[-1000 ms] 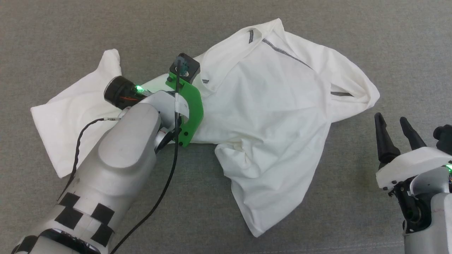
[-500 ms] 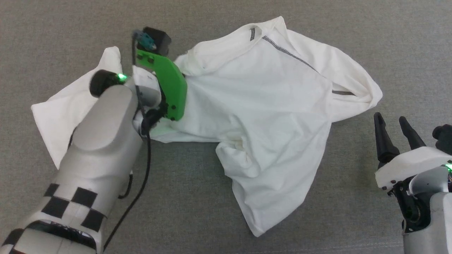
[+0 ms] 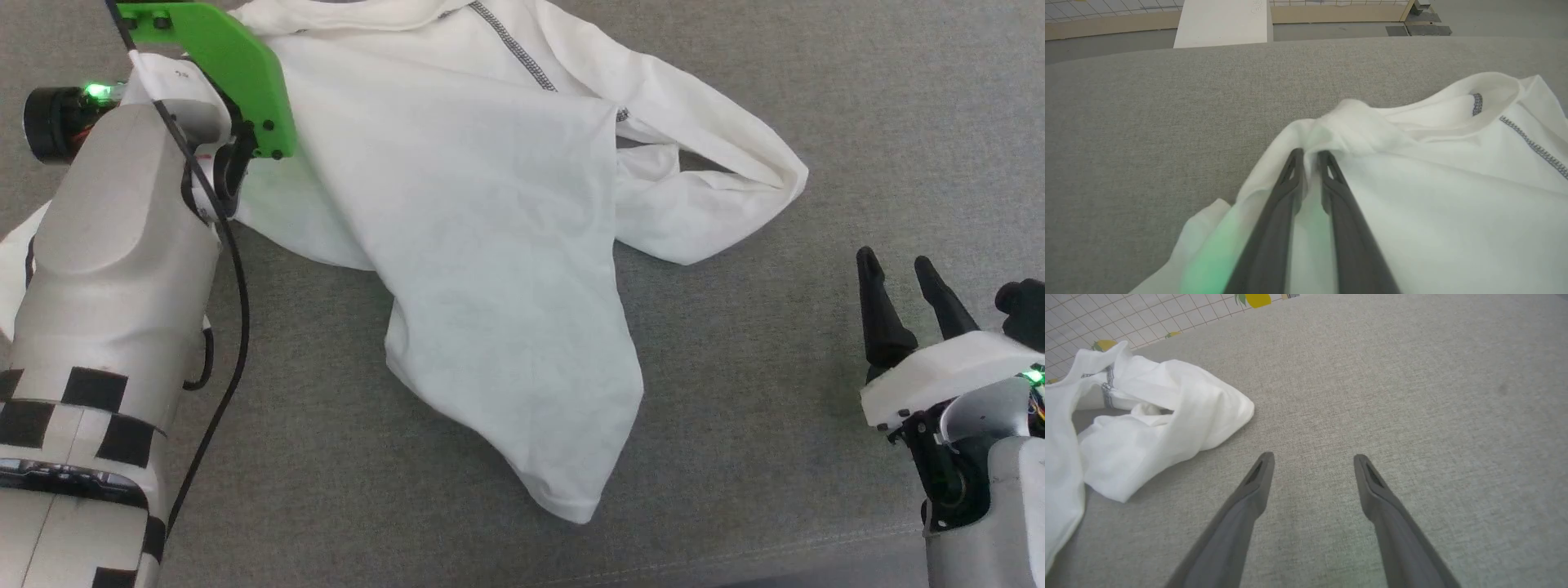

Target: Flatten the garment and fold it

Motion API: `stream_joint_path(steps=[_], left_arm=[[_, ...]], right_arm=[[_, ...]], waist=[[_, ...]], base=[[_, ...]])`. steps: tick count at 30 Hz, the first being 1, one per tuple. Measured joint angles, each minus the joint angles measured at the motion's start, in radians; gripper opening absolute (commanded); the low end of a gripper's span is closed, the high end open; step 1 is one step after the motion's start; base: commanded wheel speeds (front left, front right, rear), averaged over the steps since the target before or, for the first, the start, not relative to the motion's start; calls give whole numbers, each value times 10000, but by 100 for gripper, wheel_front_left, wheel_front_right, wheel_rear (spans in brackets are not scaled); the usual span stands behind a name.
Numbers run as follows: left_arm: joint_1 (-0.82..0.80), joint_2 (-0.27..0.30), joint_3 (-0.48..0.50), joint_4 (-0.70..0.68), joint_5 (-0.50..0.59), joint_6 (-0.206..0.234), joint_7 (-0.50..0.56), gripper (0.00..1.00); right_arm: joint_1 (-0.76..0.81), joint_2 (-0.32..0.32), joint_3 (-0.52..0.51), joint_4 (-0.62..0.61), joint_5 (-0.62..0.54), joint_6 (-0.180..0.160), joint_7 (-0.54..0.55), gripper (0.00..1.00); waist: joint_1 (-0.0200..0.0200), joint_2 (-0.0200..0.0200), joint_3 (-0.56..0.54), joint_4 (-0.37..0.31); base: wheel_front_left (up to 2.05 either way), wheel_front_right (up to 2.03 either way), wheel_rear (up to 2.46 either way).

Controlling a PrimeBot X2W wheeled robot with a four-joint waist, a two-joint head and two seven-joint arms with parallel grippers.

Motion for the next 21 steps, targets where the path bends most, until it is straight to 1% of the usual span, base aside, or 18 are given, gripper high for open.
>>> stream_joint_path(steps=[2,4,5,7,10,12,14,16,21], left_arm=[[1,-2,102,198,-44,59,-203,100],[6,-31,337,238,-178,153,-802,100],[8,-40,489,201,-245,224,-1262,100],[52,-42,690,123,-274,222,-2111,100],[484,-59,840,-173,-316,71,-3503,100],[1165,-63,872,-497,-301,-15,-4594,100],[2019,-90,980,-828,-318,4,-5350,100],[3003,-117,1083,-1312,-290,73,-5660,100],[5698,-309,1712,-3381,-69,675,-5795,100]], right_arm=[[0,-2,-33,40,-2,0,-35,100],[0,-2,-44,52,-10,0,-52,100],[-1,-4,-38,50,-13,0,-54,100],[-4,-2,10,42,-46,0,-63,100],[-8,-2,188,-15,-109,0,-44,100],[-5,-6,382,-79,-174,0,54,100],[-1,-4,606,-165,-196,0,228,100],[-1,-10,901,-261,-272,0,476,100],[-230,-12,2243,-215,-372,0,1469,100]], waist=[[0,0,72,-60],[0,0,58,-43],[0,0,27,-24],[1,0,-67,15],[0,0,-312,106],[0,0,-550,204],[0,0,-804,319],[0,0,-1065,452],[0,0,-1608,825]], base=[[0,0,0],[0,0,0],[0,0,0],[0,0,0],[0,0,0],[0,0,0],[0,0,0],[0,0,0],[0,0,0]])
